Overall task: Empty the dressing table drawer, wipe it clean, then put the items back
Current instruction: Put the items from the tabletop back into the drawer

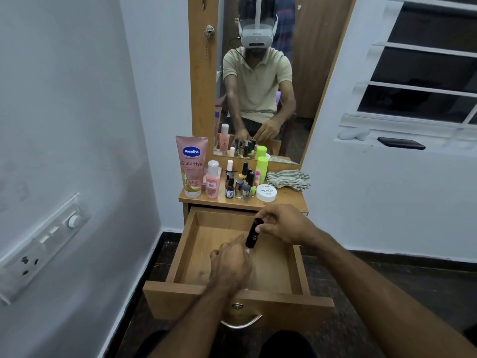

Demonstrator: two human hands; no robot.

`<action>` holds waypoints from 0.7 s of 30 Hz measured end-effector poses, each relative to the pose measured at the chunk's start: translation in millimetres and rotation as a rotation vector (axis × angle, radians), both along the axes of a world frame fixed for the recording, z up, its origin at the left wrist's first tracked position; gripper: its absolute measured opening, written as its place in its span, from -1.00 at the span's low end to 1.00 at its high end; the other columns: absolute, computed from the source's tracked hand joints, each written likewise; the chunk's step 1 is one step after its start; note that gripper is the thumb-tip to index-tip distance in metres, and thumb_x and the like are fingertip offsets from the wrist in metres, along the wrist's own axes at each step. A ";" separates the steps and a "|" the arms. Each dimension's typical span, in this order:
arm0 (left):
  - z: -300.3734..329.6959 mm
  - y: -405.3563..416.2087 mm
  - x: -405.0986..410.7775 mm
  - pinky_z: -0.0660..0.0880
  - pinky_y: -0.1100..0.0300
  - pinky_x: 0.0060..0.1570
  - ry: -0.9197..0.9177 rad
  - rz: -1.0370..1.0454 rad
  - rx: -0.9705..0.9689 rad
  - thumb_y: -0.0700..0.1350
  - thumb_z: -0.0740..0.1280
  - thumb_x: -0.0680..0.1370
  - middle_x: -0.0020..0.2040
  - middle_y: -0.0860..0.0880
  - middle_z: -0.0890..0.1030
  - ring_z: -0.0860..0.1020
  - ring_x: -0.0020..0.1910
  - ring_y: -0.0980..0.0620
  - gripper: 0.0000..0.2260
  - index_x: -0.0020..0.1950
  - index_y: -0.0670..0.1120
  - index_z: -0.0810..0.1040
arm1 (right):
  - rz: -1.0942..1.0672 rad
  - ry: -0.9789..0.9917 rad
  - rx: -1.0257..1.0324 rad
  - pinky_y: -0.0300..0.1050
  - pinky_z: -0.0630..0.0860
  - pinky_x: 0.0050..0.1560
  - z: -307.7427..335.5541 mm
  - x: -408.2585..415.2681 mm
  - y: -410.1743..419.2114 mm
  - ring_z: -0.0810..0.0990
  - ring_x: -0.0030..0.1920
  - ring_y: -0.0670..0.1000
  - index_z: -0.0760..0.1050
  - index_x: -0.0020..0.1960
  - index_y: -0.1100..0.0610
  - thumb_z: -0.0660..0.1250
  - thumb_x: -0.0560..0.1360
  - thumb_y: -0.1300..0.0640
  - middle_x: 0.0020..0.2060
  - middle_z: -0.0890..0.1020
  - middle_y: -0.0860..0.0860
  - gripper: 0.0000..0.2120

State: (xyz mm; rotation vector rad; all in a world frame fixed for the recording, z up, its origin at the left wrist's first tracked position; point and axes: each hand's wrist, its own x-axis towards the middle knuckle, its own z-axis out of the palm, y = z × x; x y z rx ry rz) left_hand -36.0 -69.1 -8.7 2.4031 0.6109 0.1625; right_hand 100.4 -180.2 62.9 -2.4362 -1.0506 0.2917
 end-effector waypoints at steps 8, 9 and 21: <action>1.3 0.2 1.3 0.27 -0.10 0.33 0.115 0.038 0.000 0.02 0.22 0.65 0.26 -0.03 0.57 0.44 0.29 -0.07 -0.59 0.51 0.03 0.33 | -0.233 -0.245 -0.179 0.02 0.62 -0.03 -19.6 25.8 -4.8 0.59 0.02 -0.02 0.61 0.20 -0.11 0.43 0.53 -0.09 0.04 0.67 -0.11 -0.74; 1.1 0.3 1.8 0.26 -0.10 0.34 0.116 0.037 0.003 0.02 0.22 0.65 0.27 -0.03 0.57 0.44 0.30 -0.07 -0.59 0.51 0.02 0.33 | -0.250 -0.249 -0.184 0.03 0.62 -0.01 -23.7 27.0 -4.6 0.60 0.03 0.00 0.60 0.21 -0.11 0.42 0.53 -0.08 0.06 0.68 -0.10 -0.74; -0.4 0.9 4.5 0.24 -0.12 0.37 0.141 0.042 0.000 0.03 0.21 0.66 0.30 -0.02 0.57 0.42 0.33 -0.06 -0.54 0.56 0.01 0.27 | -0.288 -0.332 -0.250 -0.07 0.58 -0.07 -57.2 28.8 0.6 0.64 0.01 0.01 0.59 0.20 -0.06 0.34 0.60 -0.04 0.06 0.69 -0.06 -0.80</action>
